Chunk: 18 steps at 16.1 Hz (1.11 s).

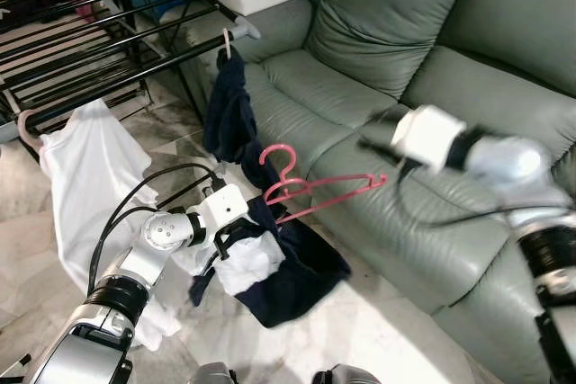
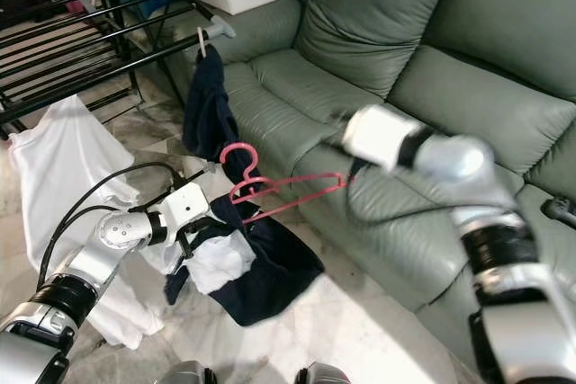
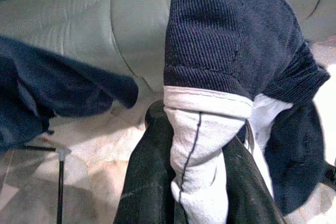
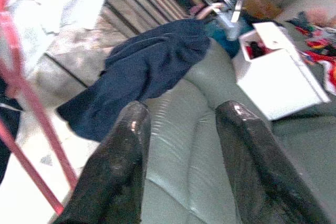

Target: Hang hanger

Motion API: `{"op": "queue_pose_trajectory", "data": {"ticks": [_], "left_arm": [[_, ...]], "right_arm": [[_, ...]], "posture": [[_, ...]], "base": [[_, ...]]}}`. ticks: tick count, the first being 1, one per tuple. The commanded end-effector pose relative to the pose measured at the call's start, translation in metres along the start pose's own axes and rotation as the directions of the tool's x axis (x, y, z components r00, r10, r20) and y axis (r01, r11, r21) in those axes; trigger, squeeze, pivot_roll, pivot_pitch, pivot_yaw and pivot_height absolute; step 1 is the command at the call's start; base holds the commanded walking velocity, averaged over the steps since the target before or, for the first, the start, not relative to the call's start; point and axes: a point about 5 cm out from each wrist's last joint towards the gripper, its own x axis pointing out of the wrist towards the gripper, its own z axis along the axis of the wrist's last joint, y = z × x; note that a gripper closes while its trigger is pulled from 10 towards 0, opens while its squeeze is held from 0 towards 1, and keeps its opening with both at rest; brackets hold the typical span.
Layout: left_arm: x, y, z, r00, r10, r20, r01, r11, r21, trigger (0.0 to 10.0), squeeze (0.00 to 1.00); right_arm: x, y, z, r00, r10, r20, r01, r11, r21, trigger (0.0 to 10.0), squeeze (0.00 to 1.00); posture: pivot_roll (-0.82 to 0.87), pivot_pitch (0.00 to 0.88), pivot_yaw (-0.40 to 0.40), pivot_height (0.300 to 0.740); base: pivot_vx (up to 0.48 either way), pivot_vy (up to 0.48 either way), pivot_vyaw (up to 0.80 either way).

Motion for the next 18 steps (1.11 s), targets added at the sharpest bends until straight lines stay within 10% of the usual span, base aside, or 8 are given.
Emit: {"op": "queue_pose_trajectory", "data": {"ticks": [1, 5, 7, 10, 12, 14, 15, 18], "left_arm": [[-0.003, 0.008, 0.003, 0.999, 0.041, 0.016, -0.041, 0.999, -0.005, 0.0, 0.0], [-0.007, 0.029, 0.012, 0.971, 0.219, 0.096, -0.202, 0.966, -0.159, 0.0, 0.0], [-0.012, 0.037, 0.03, 0.939, 0.269, 0.213, -0.2, 0.934, -0.297, 0.0, 0.0], [-0.018, 0.042, 0.049, 0.911, 0.273, 0.31, -0.182, 0.939, -0.292, 0.0, 0.0], [-0.021, 0.04, 0.067, 0.892, 0.219, 0.395, -0.119, 0.958, -0.263, 0.0, 0.0], [-0.026, 0.029, 0.092, 0.869, 0.086, 0.487, -0.031, 0.992, -0.12, 0.0, 0.0], [-0.027, 0.025, 0.099, 0.861, 0.046, 0.506, -0.014, 0.998, -0.068, 0.0, 0.0], [-0.03, 0.015, 0.116, 0.835, -0.041, 0.548, 0.037, 0.999, 0.019, 0.0, 0.0]], "right_arm": [[-0.008, -0.018, 0.001, 0.994, -0.105, 0.005, 0.105, 0.994, 0.018, 10.0, 1.0], [-0.025, -0.041, -0.005, 0.837, -0.547, -0.007, 0.546, 0.836, 0.05, 10.0, 1.0], [-0.044, -0.032, -0.022, 0.597, -0.795, -0.107, 0.802, 0.594, 0.067, 10.0, 1.0], [-0.051, 0.002, -0.057, 0.418, -0.844, -0.336, 0.908, 0.4, 0.125, 10.0, 1.0], [-0.044, 0.018, -0.067, 0.423, -0.81, -0.407, 0.906, 0.373, 0.199, 10.0, 1.0], [-0.022, 0.038, -0.071, 0.527, -0.717, -0.456, 0.85, 0.428, 0.308, 10.0, 0.89], [-0.011, 0.048, -0.075, 0.586, -0.646, -0.489, 0.81, 0.462, 0.361, 10.0, 0.25], [0.004, 0.064, -0.079, 0.673, -0.532, -0.514, 0.739, 0.5, 0.451, 10.0, 0.0]], "posture": [[-0.02, 0.001, 0.033, 0.74], [-0.02, 0.0, 0.032, 0.74], [-0.02, 0.0, 0.033, 0.74], [0.0, 0.0, 0.033, 0.74], [0.0, 0.0, 0.033, 0.74], [0.0, 0.0, 0.037, 0.74], [0.0, 0.0, 0.038, 0.74], [0.01, 0.0, 0.041, 0.74]], "base": [[0.0, 0.0, 0.0], [0.0, 0.0, 0.0], [0.0, 0.0, 0.0], [0.0, 0.0, 0.0], [0.0, 0.0, 0.0], [0.0, 0.0, 0.0], [0.0, 0.0, 0.0], [0.0, 0.0, 0.0]]}}
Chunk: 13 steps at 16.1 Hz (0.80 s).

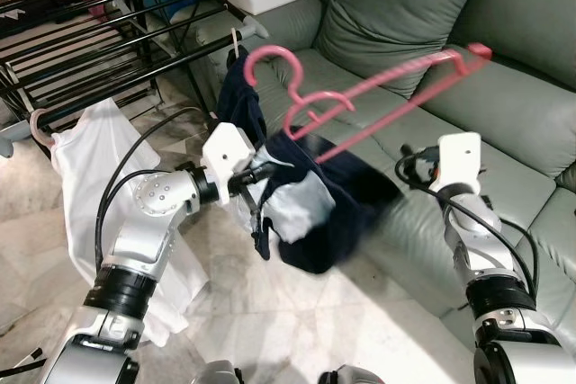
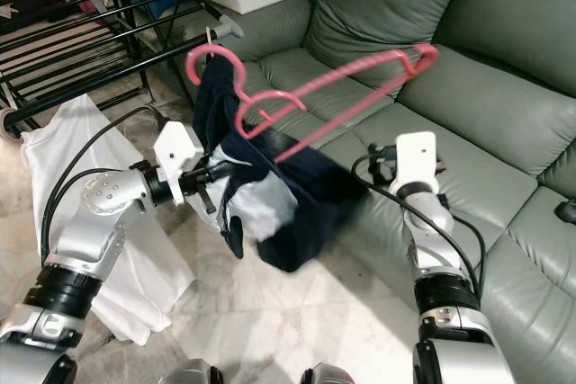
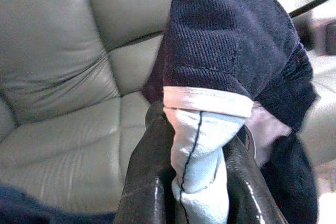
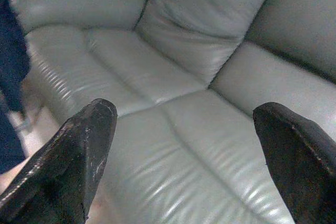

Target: Hang hanger

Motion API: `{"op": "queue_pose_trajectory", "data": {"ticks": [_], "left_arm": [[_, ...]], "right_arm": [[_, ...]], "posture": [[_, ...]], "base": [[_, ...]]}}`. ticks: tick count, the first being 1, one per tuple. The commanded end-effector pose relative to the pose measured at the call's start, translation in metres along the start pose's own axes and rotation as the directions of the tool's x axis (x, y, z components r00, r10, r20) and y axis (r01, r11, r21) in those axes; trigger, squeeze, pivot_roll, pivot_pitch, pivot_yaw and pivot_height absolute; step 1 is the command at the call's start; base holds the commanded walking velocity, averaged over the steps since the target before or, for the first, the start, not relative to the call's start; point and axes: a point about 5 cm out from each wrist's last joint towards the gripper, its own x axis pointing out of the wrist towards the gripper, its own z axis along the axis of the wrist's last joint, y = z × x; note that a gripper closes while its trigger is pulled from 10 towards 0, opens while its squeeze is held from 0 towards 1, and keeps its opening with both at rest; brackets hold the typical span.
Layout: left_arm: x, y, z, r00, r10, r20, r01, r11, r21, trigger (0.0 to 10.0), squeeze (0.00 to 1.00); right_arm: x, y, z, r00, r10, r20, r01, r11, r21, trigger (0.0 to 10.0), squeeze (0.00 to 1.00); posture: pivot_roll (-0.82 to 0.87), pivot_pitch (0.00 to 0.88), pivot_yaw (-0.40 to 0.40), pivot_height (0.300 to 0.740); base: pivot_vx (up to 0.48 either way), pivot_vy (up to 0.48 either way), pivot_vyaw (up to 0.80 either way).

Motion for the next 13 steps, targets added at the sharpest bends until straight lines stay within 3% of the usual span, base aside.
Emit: {"op": "queue_pose_trajectory", "data": {"ticks": [1, 3, 4, 5, 7, 8, 9, 11, 13], "left_arm": [[0.003, 0.0, 0.017, 0.998, -0.027, 0.053, 0.025, 0.999, 0.047, 0.0, 0.0], [0.007, 0.0, 0.023, 0.998, -0.022, 0.064, 0.018, 0.998, 0.062, 0.0, 0.0], [0.008, 0.003, 0.026, 0.997, -0.008, 0.075, 0.004, 0.998, 0.066, 0.0, 0.0], [0.009, 0.004, 0.027, 0.997, 0.001, 0.076, -0.006, 0.998, 0.068, 0.0, 0.0], [0.009, 0.003, 0.024, 0.998, -0.012, 0.055, 0.008, 0.996, 0.083, 0.0, 0.0], [0.009, 0.0, 0.02, 1.0, -0.023, 0.022, 0.02, 0.995, 0.097, 0.0, 0.0], [0.009, 0.0, 0.005, 0.997, -0.007, -0.078, 0.019, 0.989, 0.148, 0.0, 0.0], [0.006, 0.009, -0.015, 0.981, 0.081, -0.179, -0.047, 0.981, 0.189, 0.0, 0.0], [0.004, 0.013, -0.021, 0.972, 0.141, -0.19, -0.107, 0.979, 0.175, 0.0, 0.0]], "right_arm": [[0.004, 0.009, 0.001, 0.998, 0.064, -0.026, -0.063, 0.997, 0.035, 10.0, 0.0], [-0.001, 0.028, -0.016, 0.967, 0.219, -0.127, -0.199, 0.968, 0.153, 10.0, 0.0], [-0.013, 0.041, -0.034, 0.91, 0.355, -0.215, -0.318, 0.929, 0.189, 10.0, 0.0], [-0.019, 0.044, -0.038, 0.893, 0.392, -0.222, -0.35, 0.914, 0.207, 10.0, 0.0], [-0.019, 0.042, -0.026, 0.908, 0.397, -0.135, -0.364, 0.906, 0.215, 10.0, 0.0], [-0.015, 0.032, -0.012, 0.938, 0.342, -0.058, -0.329, 0.929, 0.168, 10.0, 0.0], [-0.009, 0.021, 0.005, 0.965, 0.259, 0.027, -0.26, 0.957, 0.125, 10.0, 0.0], [-0.01, 0.019, 0.021, 0.964, 0.249, 0.091, -0.258, 0.961, 0.1, 10.0, 0.0], [-0.012, 0.027, 0.024, 0.947, 0.303, 0.102, -0.313, 0.945, 0.091, 10.0, 0.0]], "posture": [[0.01, 0.0, 0.041, 0.74], [0.01, 0.0, 0.039, 0.74], [0.01, 0.0, 0.039, 0.74], [0.01, 0.0, 0.039, 0.74], [0.0, 0.001, 0.044, 0.74], [0.0, 0.001, 0.044, 0.74], [0.0, 0.0, 0.049, 0.74], [-0.01, 0.0, 0.049, 0.74], [-0.01, 0.0, 0.045, 0.74]], "base": [[0.0, 0.0, 0.0], [0.0, 0.0, 0.0], [0.0, 0.0, 0.0], [0.0, 0.0, 0.0], [0.0, 0.0, 0.0], [0.0, 0.0, 0.0], [0.0, 0.0, 0.0], [0.0, 0.0, 0.0], [0.0, 0.0, 0.0]]}}
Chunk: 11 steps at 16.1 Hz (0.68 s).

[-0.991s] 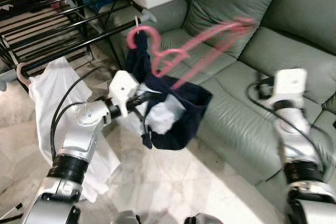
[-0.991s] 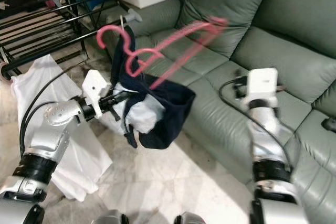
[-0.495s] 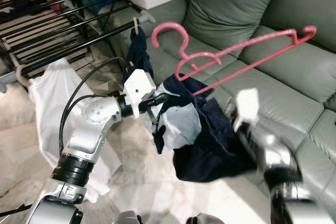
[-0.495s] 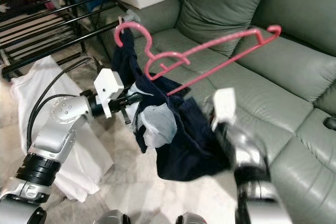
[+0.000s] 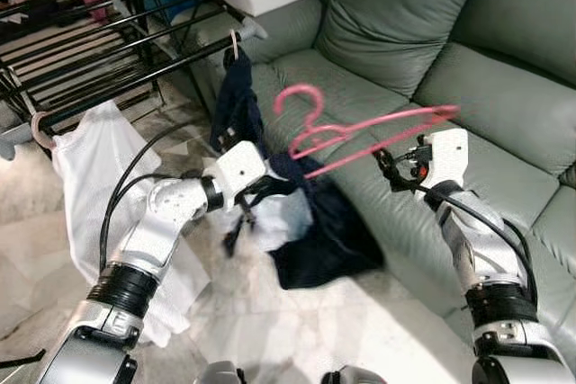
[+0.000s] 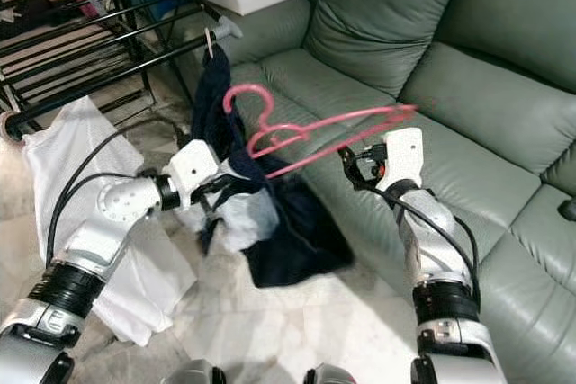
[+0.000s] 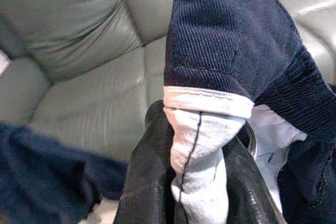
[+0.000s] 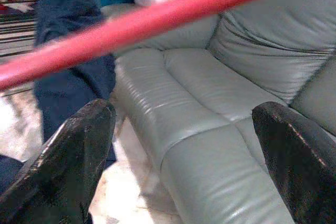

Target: Hang hanger

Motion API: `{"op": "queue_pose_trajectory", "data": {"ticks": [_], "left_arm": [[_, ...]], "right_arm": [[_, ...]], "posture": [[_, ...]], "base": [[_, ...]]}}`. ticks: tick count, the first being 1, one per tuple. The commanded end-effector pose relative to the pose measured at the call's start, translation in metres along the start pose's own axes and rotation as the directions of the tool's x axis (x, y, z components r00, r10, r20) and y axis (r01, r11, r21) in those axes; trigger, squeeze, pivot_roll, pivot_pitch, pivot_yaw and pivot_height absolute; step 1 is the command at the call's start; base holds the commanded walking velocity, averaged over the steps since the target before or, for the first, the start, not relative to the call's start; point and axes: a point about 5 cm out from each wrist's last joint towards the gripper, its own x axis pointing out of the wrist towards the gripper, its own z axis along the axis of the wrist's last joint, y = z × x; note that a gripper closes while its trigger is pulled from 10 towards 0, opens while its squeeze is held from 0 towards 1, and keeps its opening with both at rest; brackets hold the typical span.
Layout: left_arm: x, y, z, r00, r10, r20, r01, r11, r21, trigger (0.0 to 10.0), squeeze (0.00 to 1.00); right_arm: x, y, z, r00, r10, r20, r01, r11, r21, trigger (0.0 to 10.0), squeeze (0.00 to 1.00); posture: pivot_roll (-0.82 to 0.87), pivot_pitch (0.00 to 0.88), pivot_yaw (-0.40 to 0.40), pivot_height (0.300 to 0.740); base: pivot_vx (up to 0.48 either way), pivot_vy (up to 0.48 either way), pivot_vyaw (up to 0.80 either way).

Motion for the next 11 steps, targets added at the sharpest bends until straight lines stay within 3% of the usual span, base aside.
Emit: {"op": "queue_pose_trajectory", "data": {"ticks": [1, 6, 8, 9, 10, 11], "left_arm": [[0.002, 0.01, 0.015, 0.997, 0.048, 0.062, -0.05, 0.998, 0.029, 0.0, 0.0], [0.005, 0.015, 0.03, 0.987, 0.079, 0.142, -0.082, 0.996, 0.02, 0.0, 0.0], [0.003, 0.022, 0.051, 0.965, 0.106, 0.238, -0.109, 0.994, 0.001, 0.0, 0.0], [0.004, 0.026, 0.063, 0.949, 0.13, 0.288, -0.134, 0.991, -0.006, 0.0, 0.0], [0.004, 0.026, 0.063, 0.949, 0.13, 0.288, -0.134, 0.991, -0.006, 0.0, 0.0], [0.004, 0.03, 0.07, 0.935, 0.159, 0.316, -0.161, 0.987, -0.02, 0.0, 0.0]], "right_arm": [[0.0, 0.013, -0.004, 0.996, 0.088, -0.03, -0.088, 0.996, 0.009, 10.0, 0.0], [-0.007, 0.024, -0.03, 0.969, 0.184, -0.166, -0.178, 0.983, 0.046, 10.0, 0.0], [-0.007, 0.024, -0.039, 0.964, 0.173, -0.204, -0.165, 0.985, 0.052, 10.0, 0.0], [-0.009, 0.025, -0.053, 0.94, 0.179, -0.29, -0.159, 0.983, 0.089, 10.0, 0.0], [-0.009, 0.025, -0.053, 0.94, 0.179, -0.29, -0.159, 0.983, 0.089, 10.0, 0.0], [-0.013, 0.027, -0.064, 0.915, 0.193, -0.355, -0.159, 0.98, 0.121, 10.0, 0.0]], "posture": [[-0.01, 0.0, 0.041, 0.74], [-0.01, 0.002, 0.036, 0.74], [-0.01, 0.005, 0.033, 0.74], [0.0, 0.007, 0.029, 0.74], [0.0, 0.007, 0.029, 0.74], [0.0, 0.008, 0.027, 0.74]], "base": [[0.0, 0.0, 0.0], [0.0, 0.0, 0.0], [0.0, 0.0, 0.0], [0.0, 0.0, 0.0], [0.0, 0.0, 0.0], [0.0, 0.0, 0.0]]}}
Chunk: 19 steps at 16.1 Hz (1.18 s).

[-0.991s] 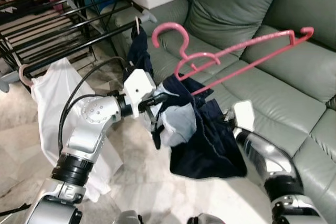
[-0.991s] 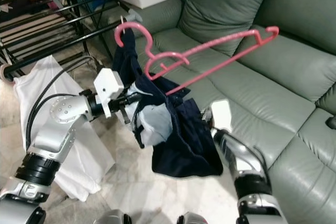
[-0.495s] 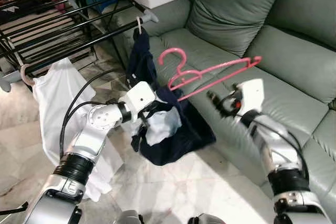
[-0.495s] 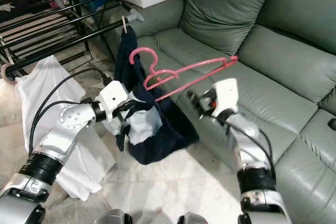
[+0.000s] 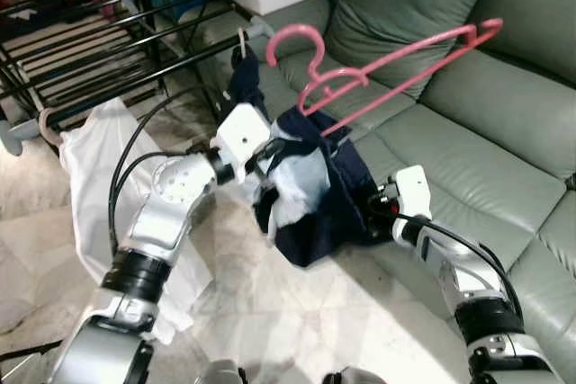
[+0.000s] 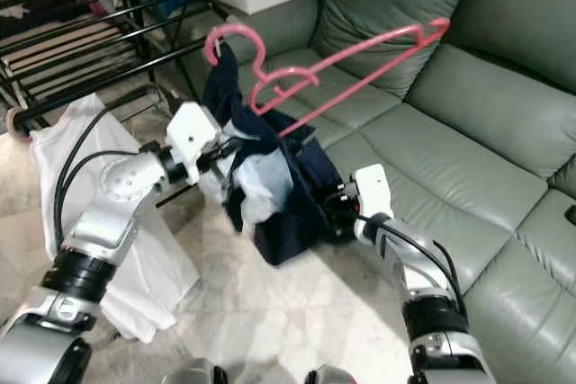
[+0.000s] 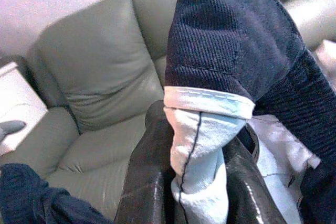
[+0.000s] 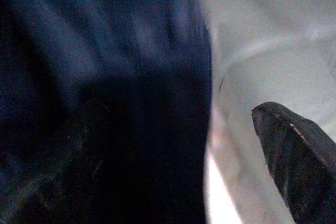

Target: Hang hanger

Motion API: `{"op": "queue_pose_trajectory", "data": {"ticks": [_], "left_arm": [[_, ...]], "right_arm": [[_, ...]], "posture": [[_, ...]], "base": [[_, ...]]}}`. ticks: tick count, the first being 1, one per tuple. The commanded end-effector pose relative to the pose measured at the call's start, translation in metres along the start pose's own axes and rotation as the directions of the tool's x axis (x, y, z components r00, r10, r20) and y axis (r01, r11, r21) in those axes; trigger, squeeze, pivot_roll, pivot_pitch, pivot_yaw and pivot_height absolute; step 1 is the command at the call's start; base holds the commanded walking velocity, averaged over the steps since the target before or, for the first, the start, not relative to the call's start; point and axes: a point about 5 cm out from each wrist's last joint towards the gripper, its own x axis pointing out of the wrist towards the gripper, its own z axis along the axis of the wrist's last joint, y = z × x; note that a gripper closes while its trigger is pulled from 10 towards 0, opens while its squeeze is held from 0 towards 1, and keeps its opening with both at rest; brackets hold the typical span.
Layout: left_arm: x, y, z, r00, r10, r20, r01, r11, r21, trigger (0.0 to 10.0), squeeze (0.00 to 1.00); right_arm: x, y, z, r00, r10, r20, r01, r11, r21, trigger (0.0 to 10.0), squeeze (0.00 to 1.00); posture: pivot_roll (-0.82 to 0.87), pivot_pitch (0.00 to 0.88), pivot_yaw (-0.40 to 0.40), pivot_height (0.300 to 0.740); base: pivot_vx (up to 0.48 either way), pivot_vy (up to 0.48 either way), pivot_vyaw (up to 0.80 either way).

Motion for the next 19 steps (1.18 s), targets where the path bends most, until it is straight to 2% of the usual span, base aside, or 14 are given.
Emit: {"op": "queue_pose_trajectory", "data": {"ticks": [1, 2, 3, 4, 5, 6, 9, 10, 11, 12, 13, 15, 17, 19], "left_arm": [[0.001, 0.017, 0.021, 0.994, 0.07, 0.083, -0.072, 0.997, 0.022, 0.0, 0.0], [0.0, 0.02, 0.023, 0.992, 0.085, 0.091, -0.088, 0.996, 0.027, 0.0, 0.0], [-0.001, 0.026, 0.024, 0.989, 0.112, 0.092, -0.116, 0.993, 0.036, 0.0, 0.0], [-0.003, 0.032, 0.024, 0.986, 0.138, 0.088, -0.142, 0.989, 0.042, 0.0, 0.0], [-0.007, 0.04, 0.024, 0.983, 0.161, 0.082, -0.166, 0.985, 0.056, 0.0, 0.0], [-0.008, 0.043, 0.024, 0.982, 0.169, 0.081, -0.174, 0.983, 0.061, 0.0, 0.0], [-0.023, 0.053, 0.019, 0.99, 0.129, 0.054, -0.133, 0.989, 0.063, 0.0, 0.0], [-0.028, 0.05, 0.018, 0.996, 0.066, 0.053, -0.067, 0.998, 0.019, 0.0, 0.0], [-0.036, 0.042, 0.013, 0.998, -0.053, 0.045, 0.057, 0.996, -0.075, 0.0, 0.0], [-0.039, 0.036, 0.01, 0.993, -0.112, 0.044, 0.116, 0.987, -0.109, 0.0, 0.0], [-0.047, 0.021, 0.003, 0.968, -0.245, 0.049, 0.25, 0.945, -0.212, 0.0, 0.0], [-0.051, 0.012, 0.001, 0.947, -0.315, 0.066, 0.32, 0.91, -0.264, 0.0, 0.0], [-0.059, -0.005, -0.004, 0.902, -0.428, 0.06, 0.423, 0.847, -0.321, 0.0, 0.0], [-0.063, -0.016, -0.025, 0.881, -0.471, -0.034, 0.443, 0.849, -0.287, 0.0, 0.0]], "right_arm": [[0.0, 0.005, -0.015, 0.995, 0.031, -0.09, -0.029, 0.999, 0.018, 10.0, 0.0], [-0.004, 0.003, -0.022, 0.992, 0.027, -0.125, -0.024, 0.999, 0.023, 10.0, 0.0], [-0.01, -0.005, -0.03, 0.988, -0.013, -0.152, 0.016, 1.0, 0.021, 6.9, 0.0], [-0.016, -0.013, -0.034, 0.984, -0.055, -0.167, 0.062, 0.998, 0.031, 2.7, 0.0], [-0.024, -0.027, -0.039, 0.975, -0.136, -0.177, 0.147, 0.988, 0.055, 0.0, 0.0], [-0.028, -0.033, -0.04, 0.969, -0.17, -0.18, 0.185, 0.981, 0.065, 0.0, 0.0], [-0.051, -0.075, -0.034, 0.897, -0.419, -0.143, 0.435, 0.893, 0.115, 0.0, 0.0], [-0.06, -0.094, -0.021, 0.848, -0.522, -0.092, 0.53, 0.838, 0.132, 0.0, 0.0], [-0.073, -0.119, 0.003, 0.763, -0.646, -0.012, 0.637, 0.75, 0.177, 0.0, 0.0], [-0.075, -0.126, 0.015, 0.74, -0.673, 0.021, 0.656, 0.728, 0.2, 0.0, 0.0], [-0.076, -0.134, 0.044, 0.712, -0.696, 0.094, 0.66, 0.708, 0.251, 0.0, 0.0], [-0.074, -0.137, 0.061, 0.702, -0.699, 0.132, 0.649, 0.705, 0.286, 0.0, 0.0], [-0.069, -0.135, 0.077, 0.709, -0.687, 0.162, 0.62, 0.716, 0.321, 0.0, 0.0], [-0.064, -0.132, 0.086, 0.705, -0.681, 0.197, 0.606, 0.723, 0.332, 0.0, 0.0]], "posture": [[0.0, 0.008, 0.027, 0.74], [0.0, 0.012, 0.024, 0.74], [0.0, 0.012, 0.024, 0.74], [-0.01, 0.016, 0.025, 0.74], [-0.01, 0.016, 0.025, 0.74], [-0.01, 0.016, 0.025, 0.74], [-0.01, 0.02, 0.025, 0.74], [-0.01, 0.02, 0.025, 0.74], [-0.02, 0.019, 0.027, 0.74], [-0.02, 0.019, 0.027, 0.74], [-0.02, 0.017, 0.023, 0.74], [-0.01, 0.014, 0.018, 0.74], [-0.01, 0.013, 0.013, 0.74], [-0.01, 0.01, 0.009, 0.74]], "base": [[0.0, 0.0, 0.0], [0.0, 0.0, 0.0], [0.0, 0.0, 0.0], [0.0, 0.0, 0.0], [0.0, 0.0, 0.0], [0.0, 0.0, 0.0], [0.0, 0.0, 0.0], [0.0, 0.0, 0.0], [0.0, 0.0, 0.0], [0.0, 0.0, 0.0], [0.0, 0.0, 0.0], [0.0, 0.0, 0.0], [0.0, 0.0, 0.0], [0.0, 0.0, 0.0]]}}
